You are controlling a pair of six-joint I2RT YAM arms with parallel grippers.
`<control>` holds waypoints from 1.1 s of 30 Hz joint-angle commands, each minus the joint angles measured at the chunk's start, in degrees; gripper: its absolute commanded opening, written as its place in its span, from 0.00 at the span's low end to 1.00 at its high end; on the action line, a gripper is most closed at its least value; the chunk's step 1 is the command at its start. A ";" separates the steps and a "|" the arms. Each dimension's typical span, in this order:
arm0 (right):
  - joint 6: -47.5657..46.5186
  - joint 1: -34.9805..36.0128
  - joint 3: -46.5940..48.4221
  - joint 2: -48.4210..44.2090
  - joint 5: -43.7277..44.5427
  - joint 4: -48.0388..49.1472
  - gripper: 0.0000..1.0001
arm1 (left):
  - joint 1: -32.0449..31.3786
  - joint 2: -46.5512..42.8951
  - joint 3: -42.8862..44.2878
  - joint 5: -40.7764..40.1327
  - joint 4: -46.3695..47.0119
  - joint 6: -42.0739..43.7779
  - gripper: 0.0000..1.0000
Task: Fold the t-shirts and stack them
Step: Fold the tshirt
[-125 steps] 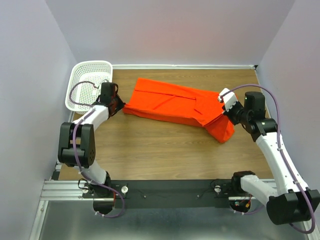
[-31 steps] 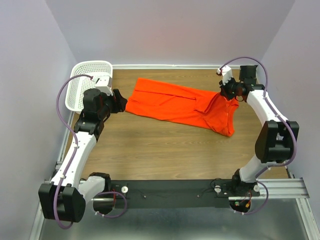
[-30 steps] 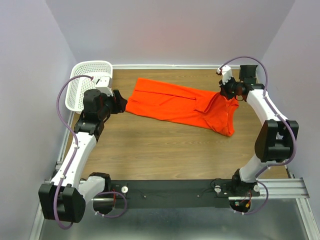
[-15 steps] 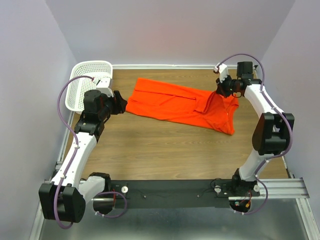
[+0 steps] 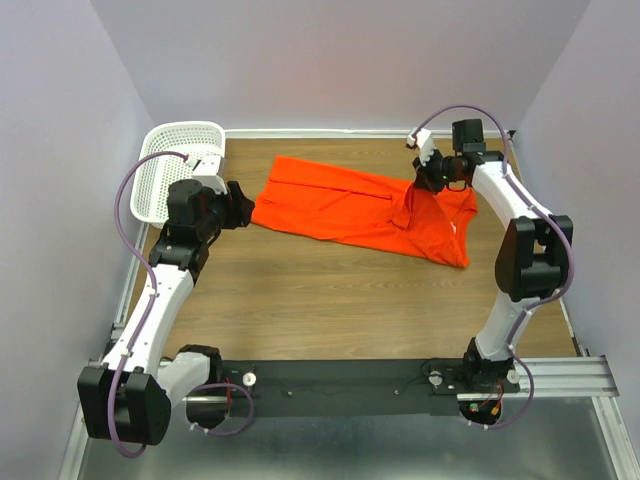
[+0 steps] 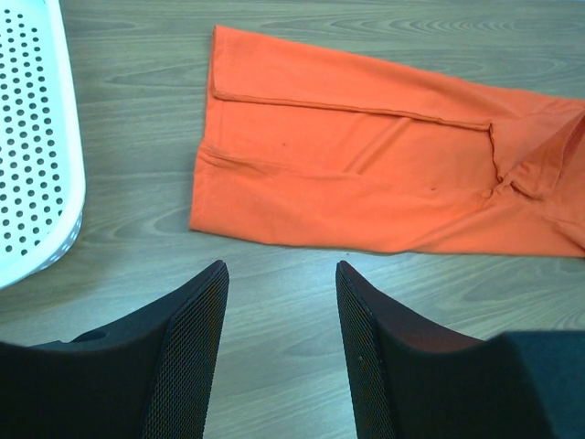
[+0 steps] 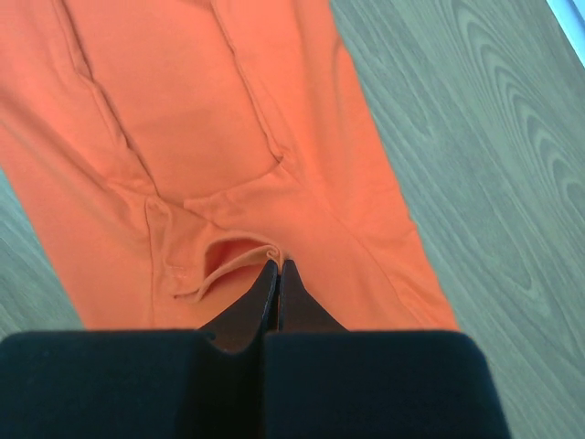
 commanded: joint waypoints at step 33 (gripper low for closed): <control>-0.99 3.07 10.36 9.10 -2.70 -3.22 0.02 | 0.39 1.56 0.02 2.21 0.86 0.59 0.58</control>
